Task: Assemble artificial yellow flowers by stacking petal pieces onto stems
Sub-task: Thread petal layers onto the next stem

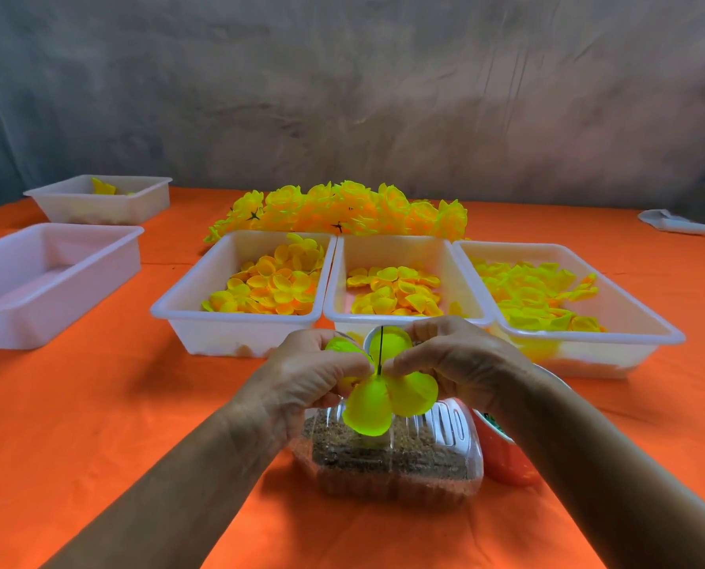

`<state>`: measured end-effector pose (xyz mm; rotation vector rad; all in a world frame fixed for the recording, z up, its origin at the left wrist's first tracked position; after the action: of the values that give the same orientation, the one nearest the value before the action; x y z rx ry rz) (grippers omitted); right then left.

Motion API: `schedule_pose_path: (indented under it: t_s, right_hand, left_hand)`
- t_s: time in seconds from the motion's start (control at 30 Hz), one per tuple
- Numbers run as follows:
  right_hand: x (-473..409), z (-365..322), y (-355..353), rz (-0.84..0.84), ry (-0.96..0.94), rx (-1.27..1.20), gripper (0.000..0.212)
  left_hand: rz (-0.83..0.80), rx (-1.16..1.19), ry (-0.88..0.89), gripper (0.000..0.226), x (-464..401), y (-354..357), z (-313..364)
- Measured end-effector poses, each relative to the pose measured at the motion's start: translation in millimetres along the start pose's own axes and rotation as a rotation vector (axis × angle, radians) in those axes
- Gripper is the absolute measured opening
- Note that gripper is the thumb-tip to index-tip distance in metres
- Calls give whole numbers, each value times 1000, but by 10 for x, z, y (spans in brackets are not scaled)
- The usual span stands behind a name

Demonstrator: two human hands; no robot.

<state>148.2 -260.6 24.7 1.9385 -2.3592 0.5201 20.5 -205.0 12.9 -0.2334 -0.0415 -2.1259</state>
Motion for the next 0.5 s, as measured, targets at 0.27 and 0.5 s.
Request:
schedule_pose_path:
  t_s: [0.27, 0.5]
  right_hand:
    - [-54, 58, 23, -34, -4, -22, 18]
    - [-61, 92, -15, -37, -26, -63, 18]
  left_hand:
    - [3, 29, -29, 20, 6, -33, -65]
    - [17, -96, 275, 37, 133, -63, 202]
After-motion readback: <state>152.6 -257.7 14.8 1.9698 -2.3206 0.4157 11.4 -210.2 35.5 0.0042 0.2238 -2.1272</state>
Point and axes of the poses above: each hand's wrist, its own x-axis away from the middle knuckle, its own y-axis out of the palm, z = x × y, the point moved 8 cm from there along -x, towards the middle knuckle, and after that the axes turned 3 degrees about x, right-handed, at the moved point
